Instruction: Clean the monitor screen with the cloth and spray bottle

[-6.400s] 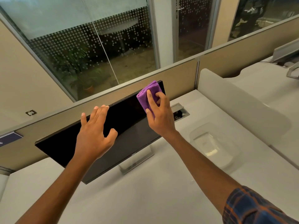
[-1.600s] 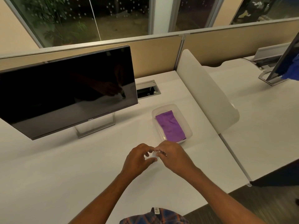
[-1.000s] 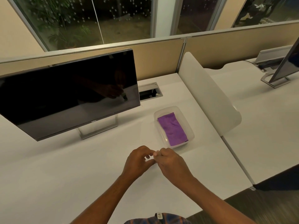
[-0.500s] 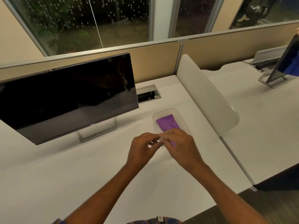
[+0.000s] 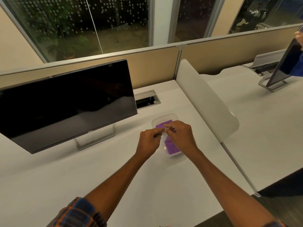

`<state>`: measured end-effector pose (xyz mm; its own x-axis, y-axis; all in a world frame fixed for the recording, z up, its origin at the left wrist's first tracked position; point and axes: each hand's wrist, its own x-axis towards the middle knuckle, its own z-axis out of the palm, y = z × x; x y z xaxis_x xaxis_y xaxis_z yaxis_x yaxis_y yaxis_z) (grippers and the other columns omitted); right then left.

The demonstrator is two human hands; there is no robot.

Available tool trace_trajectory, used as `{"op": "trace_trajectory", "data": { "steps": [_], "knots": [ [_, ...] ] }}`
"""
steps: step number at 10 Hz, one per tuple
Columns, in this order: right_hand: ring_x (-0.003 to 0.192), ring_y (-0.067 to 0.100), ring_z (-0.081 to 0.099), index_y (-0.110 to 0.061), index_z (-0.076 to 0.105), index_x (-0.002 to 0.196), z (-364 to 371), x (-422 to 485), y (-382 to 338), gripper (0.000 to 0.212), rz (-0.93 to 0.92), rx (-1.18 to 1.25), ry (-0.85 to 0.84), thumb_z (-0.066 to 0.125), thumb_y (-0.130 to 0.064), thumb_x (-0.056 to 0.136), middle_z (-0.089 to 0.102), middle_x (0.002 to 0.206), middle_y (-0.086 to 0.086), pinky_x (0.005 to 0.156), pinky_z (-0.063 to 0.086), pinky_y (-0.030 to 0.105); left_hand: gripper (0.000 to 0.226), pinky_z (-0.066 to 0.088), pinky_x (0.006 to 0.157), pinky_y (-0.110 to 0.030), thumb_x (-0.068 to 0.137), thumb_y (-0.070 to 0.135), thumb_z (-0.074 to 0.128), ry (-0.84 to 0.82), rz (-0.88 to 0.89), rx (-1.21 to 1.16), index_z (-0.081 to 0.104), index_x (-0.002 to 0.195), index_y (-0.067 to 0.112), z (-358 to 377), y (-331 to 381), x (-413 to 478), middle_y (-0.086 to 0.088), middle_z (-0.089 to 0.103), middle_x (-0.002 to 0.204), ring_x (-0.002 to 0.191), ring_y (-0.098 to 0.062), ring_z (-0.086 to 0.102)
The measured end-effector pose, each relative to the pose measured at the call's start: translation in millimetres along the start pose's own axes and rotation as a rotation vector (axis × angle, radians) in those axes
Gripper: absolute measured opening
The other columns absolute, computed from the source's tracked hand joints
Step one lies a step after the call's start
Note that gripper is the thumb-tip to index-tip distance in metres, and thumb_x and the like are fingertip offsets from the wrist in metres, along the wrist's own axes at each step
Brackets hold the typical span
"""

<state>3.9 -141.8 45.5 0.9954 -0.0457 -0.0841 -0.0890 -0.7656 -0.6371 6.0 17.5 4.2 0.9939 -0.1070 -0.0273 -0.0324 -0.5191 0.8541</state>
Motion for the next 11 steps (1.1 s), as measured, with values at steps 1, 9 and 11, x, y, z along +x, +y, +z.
{"op": "trace_trajectory", "data": {
  "steps": [1, 9, 11],
  "knots": [
    [0.118, 0.027, 0.069, -0.013, 0.07, 0.134, 10.6, 7.4, 2.2, 0.038, 0.075, 0.011, -0.051, 0.071, -0.031, 0.101, 0.071, 0.137, 0.008, 0.106, 0.059, 0.039, 0.035, 0.051, 0.099, -0.019, 0.101, 0.004, 0.068, -0.04, -0.072, 0.017, 0.073, 0.134, 0.015, 6.4, -6.9, 3.6, -0.006, 0.077, 0.128, 0.115, -0.02, 0.074],
    [0.145, 0.028, 0.051, -0.028, 0.045, 0.158, 23.8, 13.3, -10.9, 0.065, 0.09, -0.024, -0.193, 0.061, -0.055, 0.102, 0.048, 0.163, 0.001, 0.124, 0.041, 0.051, 0.05, 0.042, 0.119, -0.04, 0.105, 0.048, 0.056, 0.17, -0.285, 0.192, 0.06, 0.15, 0.024, -53.4, -46.6, -41.1, 0.002, 0.06, 0.154, 0.144, -0.021, 0.055],
    [0.161, 0.023, 0.03, -0.027, 0.037, 0.164, 49.6, 8.5, -60.2, 0.074, -0.239, -0.215, -0.222, 0.052, -0.065, 0.102, 0.033, 0.173, -0.002, 0.131, 0.024, 0.044, 0.078, 0.026, 0.128, -0.049, 0.102, 0.07, 0.04, 0.199, -0.31, 0.528, 0.034, 0.164, 0.023, -106.5, -72.4, -81.7, -0.002, 0.031, 0.173, 0.162, -0.028, 0.024]
  ]
}}
